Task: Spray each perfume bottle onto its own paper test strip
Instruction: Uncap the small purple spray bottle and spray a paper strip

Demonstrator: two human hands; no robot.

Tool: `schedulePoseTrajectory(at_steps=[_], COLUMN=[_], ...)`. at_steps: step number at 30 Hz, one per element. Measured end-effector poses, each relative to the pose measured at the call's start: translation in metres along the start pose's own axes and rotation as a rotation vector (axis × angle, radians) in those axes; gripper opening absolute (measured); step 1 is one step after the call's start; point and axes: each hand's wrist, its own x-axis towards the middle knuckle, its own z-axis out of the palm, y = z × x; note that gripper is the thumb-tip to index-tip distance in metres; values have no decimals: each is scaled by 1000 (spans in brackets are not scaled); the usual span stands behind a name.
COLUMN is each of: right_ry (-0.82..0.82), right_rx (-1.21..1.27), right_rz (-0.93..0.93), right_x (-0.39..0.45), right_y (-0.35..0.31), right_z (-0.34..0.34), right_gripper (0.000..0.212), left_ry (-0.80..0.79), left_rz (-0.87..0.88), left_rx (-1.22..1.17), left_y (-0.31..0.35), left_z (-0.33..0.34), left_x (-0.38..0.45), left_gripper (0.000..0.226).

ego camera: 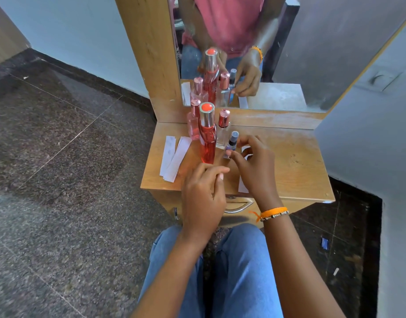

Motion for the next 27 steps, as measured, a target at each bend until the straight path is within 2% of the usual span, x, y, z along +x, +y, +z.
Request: schedulePoseTrajectory(at_steps=[4,9,15,17,20,24,27], right_ry=[-68,-133,-177,-123,-31,-8,-19], right_rx=[82,154,131,195,240,135,259], right_rz=[27,2,28,69,54,-43,22], right_x=[-13,-26,-35,-35,-32,-30,-27], right_y=[-5,-15,-15,-17,-26,-29,-27], right_z=[-22,-45,-57,-59,-57,-49,-54], right_gripper=[13,29,31,19,14,11,11], left_ry=[1,-103,-173,-153,-137,-149,-187], left_rz=[69,-56,-121,-93,-21,35,51], left_rx=[-138,-323,-371,-353,-296,-289,-318], left_y=[16,32,32,30,27,25,26], left_z=[2,14,9,7,8,9,8], left_x=[2,4,12,13,15,14,14], left_gripper=[28,36,26,22,20,20,19])
